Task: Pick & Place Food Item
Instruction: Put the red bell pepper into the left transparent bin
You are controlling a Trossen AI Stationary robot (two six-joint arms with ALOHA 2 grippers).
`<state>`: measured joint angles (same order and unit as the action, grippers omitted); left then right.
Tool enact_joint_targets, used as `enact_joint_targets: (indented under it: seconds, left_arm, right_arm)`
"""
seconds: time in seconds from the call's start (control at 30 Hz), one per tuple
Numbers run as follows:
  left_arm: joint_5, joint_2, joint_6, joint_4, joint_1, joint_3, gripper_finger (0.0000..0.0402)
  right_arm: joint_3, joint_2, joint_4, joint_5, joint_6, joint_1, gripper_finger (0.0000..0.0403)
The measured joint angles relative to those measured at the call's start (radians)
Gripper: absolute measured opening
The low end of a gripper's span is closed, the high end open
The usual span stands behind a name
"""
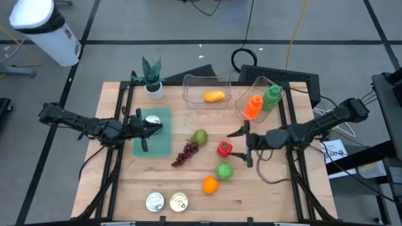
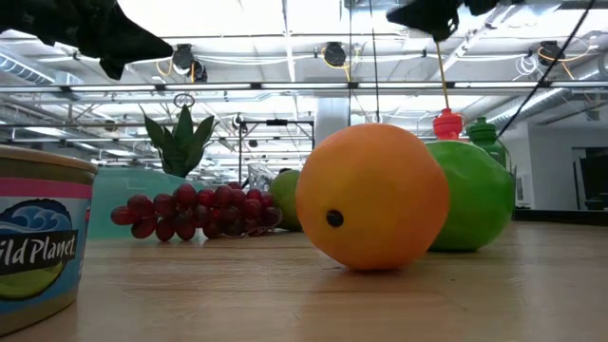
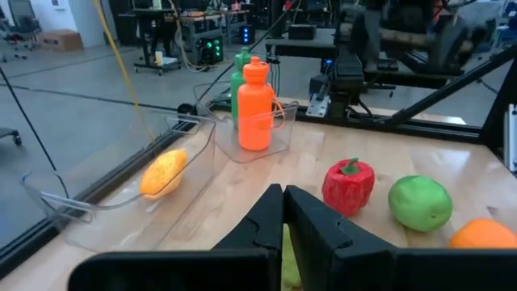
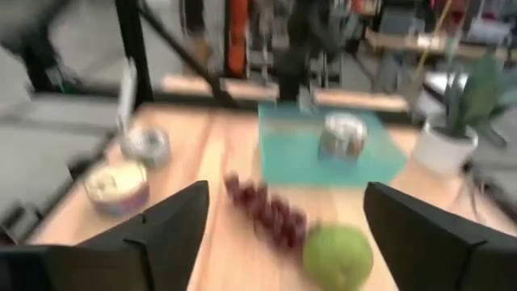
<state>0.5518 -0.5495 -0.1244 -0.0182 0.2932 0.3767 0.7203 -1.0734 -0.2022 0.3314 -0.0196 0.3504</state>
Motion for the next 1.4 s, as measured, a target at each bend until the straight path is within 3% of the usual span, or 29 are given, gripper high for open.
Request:
enact_joint_targets:
  seconds: [0.17,0.4,0.63,1.0,1.23,1.4]
  left_arm:
    - [-0.001,0.0,-0.012,-0.002,0.0,0.0,0.0019]
    - [-0.001,0.0,-0.01,-0.001,0.0,0.0,0.0019]
    - [-0.002,0.0,-0.02,-0.004,0.0,0.0,0.0019]
    - [-0.003,0.0,-0.038,-0.01,0.0,0.0,0.0019]
    - [-0.003,0.0,-0.038,-0.021,0.0,0.0,0.0019]
    - [-0.011,0.0,-0.05,-0.065,0.0,0.0,0.0019]
  right_arm:
    - [0.001,-0.104,0.087,0.033,-0.128,0.012,0.034]
    - [-0.077,-0.255,0.046,0.039,-0.312,0.012,0.0334]
    - [-0.112,-0.342,0.019,0.144,-0.391,0.011,0.033]
    - [-0.149,-0.443,-0.166,0.14,-0.396,-0.003,0.0327]
    - [-0.149,-0.456,-0.186,0.142,-0.387,-0.017,0.0285]
    - [-0.15,-0.392,-0.216,0.143,-0.303,-0.018,0.0267]
